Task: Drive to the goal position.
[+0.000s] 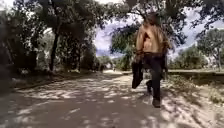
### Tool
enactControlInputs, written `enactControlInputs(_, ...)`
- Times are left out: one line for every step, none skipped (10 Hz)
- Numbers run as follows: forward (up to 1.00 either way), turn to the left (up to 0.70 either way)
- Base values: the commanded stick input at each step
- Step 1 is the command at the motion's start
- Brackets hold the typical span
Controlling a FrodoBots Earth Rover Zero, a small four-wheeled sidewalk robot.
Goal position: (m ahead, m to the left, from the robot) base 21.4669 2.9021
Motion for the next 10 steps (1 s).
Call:
enactControlInputs(0.85,0.0)
enactControlInputs(0.85,0.0)
enactControlInputs(0.85,0.0)
enactControlInputs(0.85,0.0)
enactControlInputs(0.85,0.0)
enactControlInputs(0.85,0.0)
enactControlInputs(0.85,0.0)
enactControlInputs(0.85,0.0)
enactControlInputs(0.85,0.0)
enactControlInputs(0.85,0.0)
